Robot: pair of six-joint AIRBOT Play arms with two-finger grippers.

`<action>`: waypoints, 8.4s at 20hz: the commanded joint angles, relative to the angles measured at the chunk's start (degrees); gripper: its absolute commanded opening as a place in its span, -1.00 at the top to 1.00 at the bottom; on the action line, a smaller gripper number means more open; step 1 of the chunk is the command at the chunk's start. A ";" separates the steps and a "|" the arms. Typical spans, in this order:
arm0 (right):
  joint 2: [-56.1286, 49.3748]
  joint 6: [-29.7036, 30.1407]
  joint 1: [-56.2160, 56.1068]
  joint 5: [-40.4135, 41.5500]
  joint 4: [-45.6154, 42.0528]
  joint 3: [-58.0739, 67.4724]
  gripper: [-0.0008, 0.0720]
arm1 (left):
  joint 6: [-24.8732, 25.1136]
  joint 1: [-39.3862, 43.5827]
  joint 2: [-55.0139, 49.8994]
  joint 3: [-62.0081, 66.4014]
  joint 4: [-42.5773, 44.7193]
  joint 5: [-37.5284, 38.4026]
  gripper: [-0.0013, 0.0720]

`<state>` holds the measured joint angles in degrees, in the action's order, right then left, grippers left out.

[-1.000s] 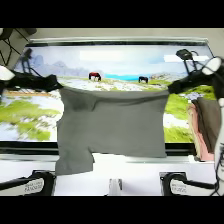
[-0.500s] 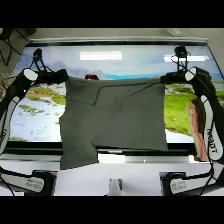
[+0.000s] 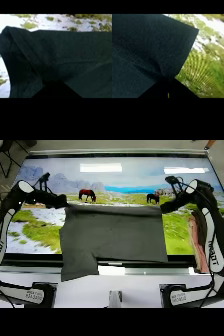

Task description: Fold the shirts.

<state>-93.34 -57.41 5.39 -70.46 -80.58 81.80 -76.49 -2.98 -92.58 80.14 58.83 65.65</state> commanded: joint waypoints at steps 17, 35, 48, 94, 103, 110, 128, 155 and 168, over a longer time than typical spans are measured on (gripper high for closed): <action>13.00 4.87 11.32 -19.65 2.95 -12.85 -0.51 | -5.49 -9.27 21.33 -27.76 6.29 23.45 -0.45; 19.23 4.48 11.39 -22.69 -2.64 -24.92 -0.67 | -7.30 -1.14 24.20 -50.56 0.57 3.30 -0.45; 19.21 -0.46 11.37 -11.41 4.39 -42.88 -0.68 | -1.95 -0.52 25.94 -50.49 -3.39 3.78 0.86; -10.51 -0.70 12.46 -9.42 20.70 -1.20 -0.92 | -5.64 -0.52 2.56 12.11 -4.90 8.70 -0.67; -6.45 1.81 5.46 -4.83 27.10 -1.14 0.92 | -7.04 16.65 0.46 10.14 -4.90 -1.73 0.84; 19.26 1.42 5.46 -14.75 27.41 -1.22 0.92 | -16.39 35.21 -14.25 9.03 -22.53 -21.42 0.86; 11.08 -3.34 -25.38 16.37 32.65 -1.20 0.91 | -10.78 11.80 18.75 9.03 -2.64 -14.80 0.87; -1.73 -3.61 -8.85 9.94 41.59 -22.21 -0.81 | -10.78 6.23 33.64 9.03 -0.96 -9.42 0.87; 7.63 -1.36 15.54 0.22 38.56 4.94 0.92 | -10.71 6.23 33.64 9.03 -0.94 -9.46 0.87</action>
<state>-88.82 -54.76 11.62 -63.16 -36.12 78.56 -87.26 3.25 -58.98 89.17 57.87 56.18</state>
